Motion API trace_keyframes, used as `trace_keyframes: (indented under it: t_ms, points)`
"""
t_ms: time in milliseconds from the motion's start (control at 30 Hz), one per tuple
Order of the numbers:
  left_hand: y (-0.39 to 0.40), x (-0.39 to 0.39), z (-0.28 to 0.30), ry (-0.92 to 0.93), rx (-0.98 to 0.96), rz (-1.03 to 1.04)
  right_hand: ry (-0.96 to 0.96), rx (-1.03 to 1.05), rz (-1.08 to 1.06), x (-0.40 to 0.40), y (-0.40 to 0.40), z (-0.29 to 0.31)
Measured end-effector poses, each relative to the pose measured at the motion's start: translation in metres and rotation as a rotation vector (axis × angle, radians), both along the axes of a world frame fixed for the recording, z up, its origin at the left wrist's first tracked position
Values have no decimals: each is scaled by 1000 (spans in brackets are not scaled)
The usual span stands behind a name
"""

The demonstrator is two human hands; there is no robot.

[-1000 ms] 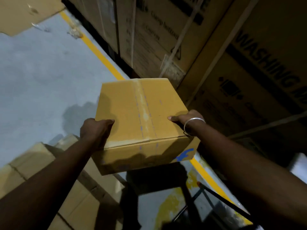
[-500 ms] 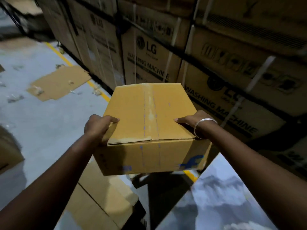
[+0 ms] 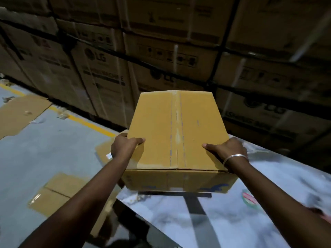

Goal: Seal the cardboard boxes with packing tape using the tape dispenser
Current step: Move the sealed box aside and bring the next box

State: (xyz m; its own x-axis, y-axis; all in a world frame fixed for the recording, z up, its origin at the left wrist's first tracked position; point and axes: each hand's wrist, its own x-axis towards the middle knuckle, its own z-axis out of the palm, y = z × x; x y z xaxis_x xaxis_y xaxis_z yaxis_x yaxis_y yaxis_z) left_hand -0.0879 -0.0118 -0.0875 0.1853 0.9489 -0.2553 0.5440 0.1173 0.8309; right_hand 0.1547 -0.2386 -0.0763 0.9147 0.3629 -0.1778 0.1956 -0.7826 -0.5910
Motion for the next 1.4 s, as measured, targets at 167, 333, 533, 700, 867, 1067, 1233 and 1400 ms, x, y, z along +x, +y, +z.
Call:
trace_keyframes:
  t_ms: [167,333,533,700,867,1067,1233,1400]
  points:
    - [-74,47,-15,7,24,-138,-27,-11,-153,8,-106,-12]
    - [-119,82,-30,49,48,-279,-7,-25,-290,13,-173,-28]
    - [-150,95,-54,110,54,-404,11,-9,-361,-2,-227,-63]
    - [-157,93,-60,101,82,-449,2,33,-417,-16,-235,-76]
    - [-154,92,-65,178,190,-618,-38,-232,-336,-18,-215,-61]
    - [-156,112,-70,294,596,-975,-148,-189,-16,-10,-165,-50]
    - [-167,150,-64,351,580,-1121,-114,-354,59,-11,-157,-66]
    - [-186,187,-62,397,602,-1223,-120,-359,63,-11,-157,-69]
